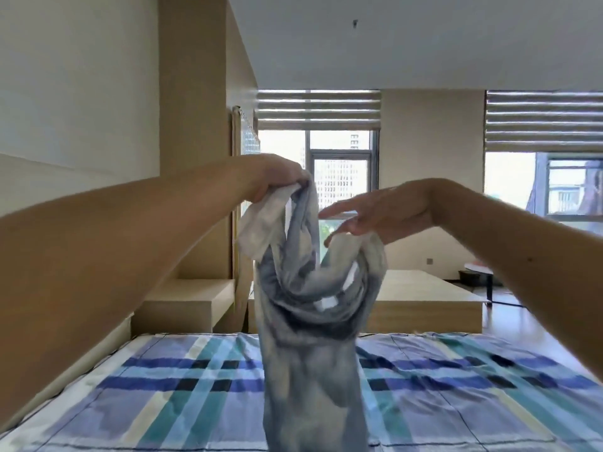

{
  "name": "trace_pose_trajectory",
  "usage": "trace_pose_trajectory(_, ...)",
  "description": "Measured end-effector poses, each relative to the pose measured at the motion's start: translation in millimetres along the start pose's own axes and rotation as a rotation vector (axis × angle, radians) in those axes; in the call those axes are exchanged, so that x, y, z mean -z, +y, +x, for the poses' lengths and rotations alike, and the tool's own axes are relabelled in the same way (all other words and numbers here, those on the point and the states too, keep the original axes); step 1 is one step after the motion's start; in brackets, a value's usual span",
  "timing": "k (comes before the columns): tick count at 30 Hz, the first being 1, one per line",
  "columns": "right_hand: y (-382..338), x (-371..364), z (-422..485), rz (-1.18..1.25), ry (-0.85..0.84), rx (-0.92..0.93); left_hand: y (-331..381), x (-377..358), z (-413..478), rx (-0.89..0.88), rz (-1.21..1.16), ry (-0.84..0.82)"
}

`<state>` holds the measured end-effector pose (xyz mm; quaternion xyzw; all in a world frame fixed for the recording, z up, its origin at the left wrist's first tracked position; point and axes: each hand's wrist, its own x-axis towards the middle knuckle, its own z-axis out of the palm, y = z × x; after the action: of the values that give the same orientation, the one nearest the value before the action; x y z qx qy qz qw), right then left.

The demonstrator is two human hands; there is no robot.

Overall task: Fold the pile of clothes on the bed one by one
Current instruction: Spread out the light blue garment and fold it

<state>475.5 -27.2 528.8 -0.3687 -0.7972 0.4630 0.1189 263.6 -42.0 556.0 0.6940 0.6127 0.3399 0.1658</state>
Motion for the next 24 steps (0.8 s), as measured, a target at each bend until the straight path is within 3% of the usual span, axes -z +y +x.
trace_pose_trajectory(2, -1, -17, 15, 0.024, 0.021, 0.033, 7, -10, -1, -0.037, 0.023, 0.013)
trace_pose_trajectory(5, 8, -39, 47, 0.029, 0.466, 0.094, 9, -20, -3, -0.115, 0.053, 0.028)
trace_pose_trajectory(7, 19, -39, 60, -0.363, 0.748, 0.065, 4, -13, -1, -0.166, 0.16, 0.009)
trace_pose_trajectory(9, 28, -29, 57, -0.814, 0.876, 0.024, -8, -4, -3, -0.229, 0.371, 0.03)
trace_pose_trajectory(11, 37, -14, 44, -0.901, 0.964, -0.014, -28, 8, -2, -0.239, 0.549, 0.077)
trace_pose_trajectory(15, 54, 19, 9, -0.919, 1.043, -0.099, -77, 35, 4, -0.192, 0.73, 0.284)
trace_pose_trajectory(18, 56, 26, -13, -0.814, 1.064, -0.056, -99, 50, -5, -0.1, 0.693, 0.336)
trace_pose_trajectory(21, 38, 7, -7, -0.67, 0.923, -0.006, -84, 25, -15, -0.212, 0.456, 0.132)
trace_pose_trajectory(24, 19, -19, 14, -0.598, 0.739, 0.059, -53, -47, -32, -0.375, 0.124, -0.143)
